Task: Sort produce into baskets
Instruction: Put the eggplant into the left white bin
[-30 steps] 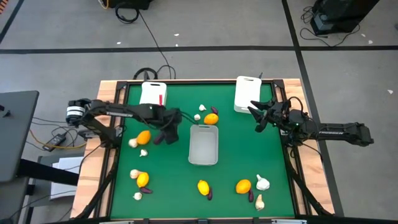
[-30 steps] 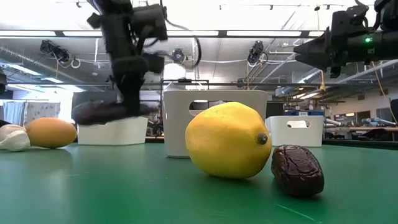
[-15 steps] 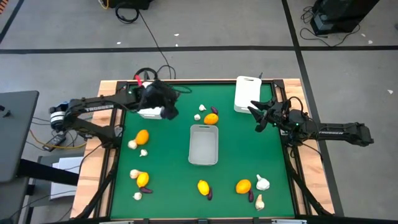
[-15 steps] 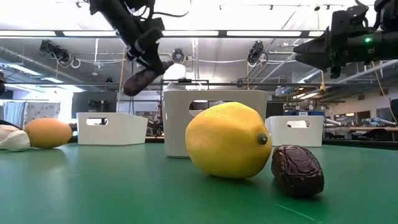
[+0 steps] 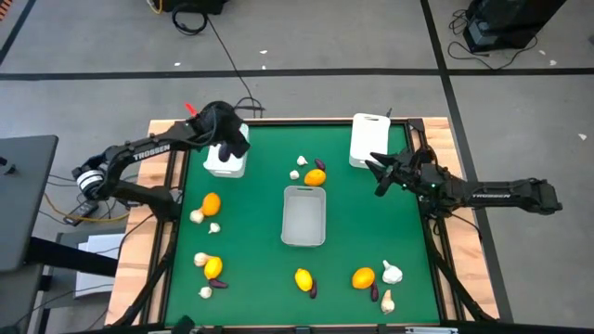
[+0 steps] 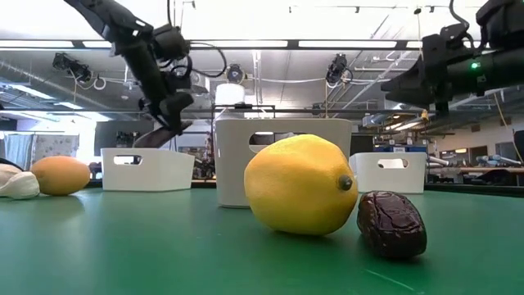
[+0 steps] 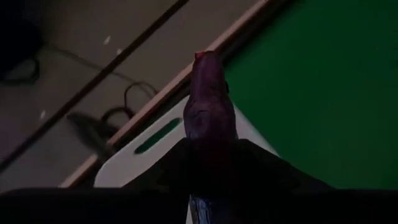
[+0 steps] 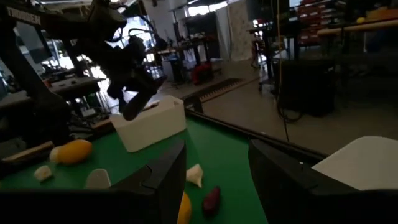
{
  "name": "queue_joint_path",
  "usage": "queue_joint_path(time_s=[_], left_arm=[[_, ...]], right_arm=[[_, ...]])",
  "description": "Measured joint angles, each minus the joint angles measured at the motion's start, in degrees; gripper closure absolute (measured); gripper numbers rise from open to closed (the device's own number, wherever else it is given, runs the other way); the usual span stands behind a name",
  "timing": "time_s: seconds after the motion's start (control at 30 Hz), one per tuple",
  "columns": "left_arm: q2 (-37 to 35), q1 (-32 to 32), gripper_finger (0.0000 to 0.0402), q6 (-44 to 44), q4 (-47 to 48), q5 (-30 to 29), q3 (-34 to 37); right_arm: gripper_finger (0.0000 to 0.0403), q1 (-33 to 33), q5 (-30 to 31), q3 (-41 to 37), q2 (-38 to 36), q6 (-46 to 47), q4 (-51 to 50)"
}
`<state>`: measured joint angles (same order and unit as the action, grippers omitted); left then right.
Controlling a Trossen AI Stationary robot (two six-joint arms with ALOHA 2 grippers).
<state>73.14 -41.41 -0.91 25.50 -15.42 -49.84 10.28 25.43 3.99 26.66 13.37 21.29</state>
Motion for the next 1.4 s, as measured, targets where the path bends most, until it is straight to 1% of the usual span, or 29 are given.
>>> queue_joint_path(time_s=[0.07, 0.13, 0.2, 0.27, 0.4, 0.5, 0.6, 0.7, 0.8, 0.83, 0.93, 1.0, 1.07, 1.17, 1.27, 1.4], left_arm=[[0.2, -1.4, 0.0267, 2.1, 0.5, 0.8, 0.0], [0.2, -2.3, 0.0256, 3.9, 1.1, 2.9, 0.0], [0.2, -2.8, 0.0239, 4.3, 2.8, 5.0, 0.0], [0.2, -2.9, 0.0217, 4.4, 3.9, 5.1, 0.0], [0.0, -2.9, 0.0171, 3.0, 5.7, 5.0, -0.2], [0.0, -2.3, 0.0153, 2.6, 12.2, 5.0, -3.6], [-1.1, 0.3, 0.0153, 0.8, 22.2, 5.2, -7.8], [-3.9, 5.6, 0.0167, 0.6, 27.8, 7.5, -8.8], [-7.0, 12.5, 0.0187, 3.1, 33.1, 11.3, -8.8], [-7.9, 15.3, 0.0193, 4.5, 34.8, 13.0, -8.8], [-10.2, 23.3, 0.0207, 7.8, 40.5, 20.9, -8.8], [-11.3, 29.1, 0.0213, 11.8, 42.7, 23.1, -8.8], [-11.7, 35.0, 0.0215, 15.8, 44.1, 23.2, -8.8], [-11.7, 43.8, 0.0215, 21.6, 43.2, 22.8, -8.8], [-10.6, 52.2, 0.0215, 27.3, 39.3, 22.1, -8.8], [-7.7, 61.8, 0.0215, 34.4, 33.0, 19.5, -8.8]], right_arm=[[0.0218, 0.0, 0.0, 0.0, 0.6, 0.4, 0.2], [0.0218, 0.0, 0.0, 0.0, 1.0, 1.1, 0.2], [0.0218, 0.0, 0.0, 0.0, 1.4, 1.5, 0.2], [0.0218, 0.0, 0.4, 0.0, 1.7, 2.3, 0.2], [0.0218, 0.0, 4.7, 0.0, 2.4, 6.7, 0.1], [0.0218, 0.0, 3.9, 0.0, 3.0, 7.2, -0.1], [0.0218, 0.0, 2.0, 0.0, 3.2, 8.6, -0.1], [0.0218, 0.0, 0.3, 0.0, 3.4, 9.9, -0.4], [0.0218, 0.0, -0.1, 0.0, 3.6, 10.2, -0.4], [0.0218, 0.0, 0.0, 0.0, 3.6, 10.2, -0.4], [0.0218, 0.0, 0.0, 0.0, 3.8, 10.3, -0.4], [0.0218, 0.0, 0.0, 0.0, 3.8, 10.7, -0.4], [0.0218, -0.1, 0.0, 0.0, 3.8, 10.7, -0.4], [0.0218, -0.1, 0.0, 0.0, 3.8, 10.6, -0.4], [0.0218, -0.1, 0.5, 0.0, 3.8, 10.1, -0.4], [0.0218, -0.1, 0.5, 0.0, 3.8, 9.6, -0.3]])
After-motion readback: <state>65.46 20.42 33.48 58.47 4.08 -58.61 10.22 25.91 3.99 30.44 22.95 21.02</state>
